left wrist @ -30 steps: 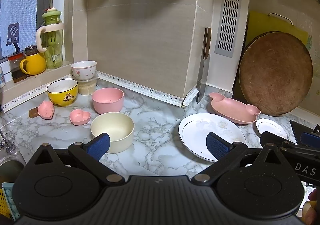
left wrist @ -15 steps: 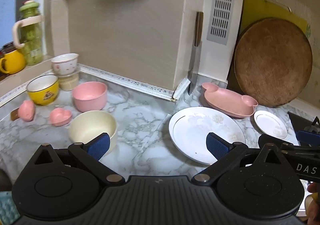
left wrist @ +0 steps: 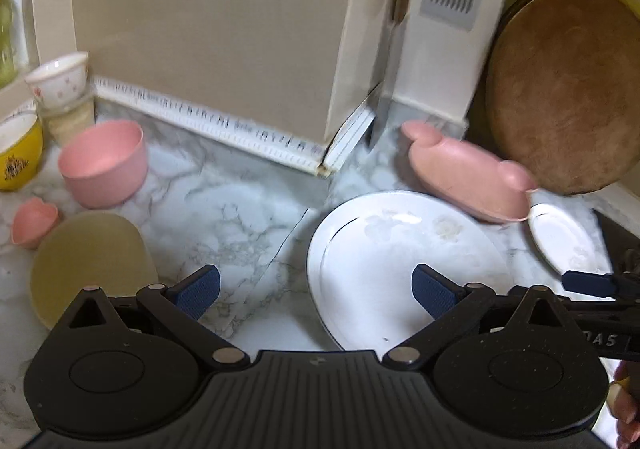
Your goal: Organize plates and bowls
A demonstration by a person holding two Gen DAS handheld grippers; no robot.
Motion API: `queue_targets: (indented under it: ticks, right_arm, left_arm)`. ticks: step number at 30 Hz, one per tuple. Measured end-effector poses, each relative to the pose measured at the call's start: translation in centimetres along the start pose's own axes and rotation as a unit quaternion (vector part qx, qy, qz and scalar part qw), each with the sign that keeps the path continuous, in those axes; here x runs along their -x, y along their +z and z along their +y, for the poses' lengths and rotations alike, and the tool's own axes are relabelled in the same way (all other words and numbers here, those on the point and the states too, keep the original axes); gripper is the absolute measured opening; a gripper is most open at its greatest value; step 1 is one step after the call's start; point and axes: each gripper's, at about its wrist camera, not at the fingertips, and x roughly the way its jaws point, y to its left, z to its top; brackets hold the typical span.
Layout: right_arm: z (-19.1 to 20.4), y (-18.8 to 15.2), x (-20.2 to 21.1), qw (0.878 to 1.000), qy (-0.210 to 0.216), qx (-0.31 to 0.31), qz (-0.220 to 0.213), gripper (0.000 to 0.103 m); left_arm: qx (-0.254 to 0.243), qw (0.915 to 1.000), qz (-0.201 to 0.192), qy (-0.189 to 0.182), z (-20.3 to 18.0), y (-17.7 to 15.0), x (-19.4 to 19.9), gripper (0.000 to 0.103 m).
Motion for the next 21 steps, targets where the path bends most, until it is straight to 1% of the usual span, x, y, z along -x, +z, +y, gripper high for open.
queue_targets:
  ticks: [3,4,5,8,11,13,14,15,16,18,19,20,21]
  right_arm:
    - [-0.6,0.5,-1.7,1.0,0.004,0.003,0.016,0.081]
    - [-0.8,0.7,-2.2,1.0,0.006,0.004,0.021,0.079]
    - [-1.1,0.9,-2.6,1.0,0.008,0.003,0.026,0.078]
    - [-1.9,1.5,-3.7,0.999,0.016,-0.003,0.036,0.078]
    - [-2.2,2.0,-4.8,0.999,0.022,0.002,0.045,0.072]
    - [-2.3,2.2,-5.4,0.998,0.031,0.003,0.052,0.068]
    - [-2.4,2.2,-5.6,0.998,0.038,0.001,0.057,0.065]
    - [-2.5,2.2,-5.9,0.997,0.045,-0.003,0.062,0.063]
    - [-2.6,2.2,-6.1,0.996,0.05,-0.005,0.067,0.058]
    - [-2.8,2.2,-6.5,0.995,0.06,-0.013,0.074,0.05]
    - [-2.9,2.2,-6.6,0.995,0.062,-0.019,0.078,0.044]
    - [-3.0,2.3,-6.7,0.994,0.064,-0.024,0.082,0.039]
    - [-3.2,2.3,-6.7,0.994,0.067,-0.031,0.085,0.037]
  left_arm:
    - [0.007,0.9999,0.012,-0.001,0.1,0.2,-1.6,0.102]
    - [0.009,0.9998,0.015,0.001,0.2,0.3,-2.1,0.1]
    - [0.01,0.9998,0.02,0.001,0.2,0.4,-2.6,0.097]
    - [0.015,0.999,0.04,0.006,0.3,0.6,-4.1,0.088]
    - [0.017,0.9988,0.046,0.008,0.3,0.8,-5.0,0.087]
    - [0.018,0.9986,0.049,0.005,0.4,0.9,-5.4,0.081]
    - [0.021,0.9984,0.052,0.004,0.4,1.0,-5.7,0.073]
    - [0.024,0.998,0.057,0.005,0.5,1.0,-5.9,0.067]
    - [0.028,0.9977,0.062,0.004,0.6,1.0,-6.1,0.065]
    - [0.031,0.9972,0.068,0.001,0.7,1.0,-6.5,0.057]
    - [0.031,0.997,0.071,0.0,0.7,0.9,-6.6,0.055]
    - [0.033,0.9967,0.074,-0.003,0.7,0.9,-6.7,0.049]
    - [0.034,0.9965,0.076,-0.007,0.7,0.9,-6.7,0.042]
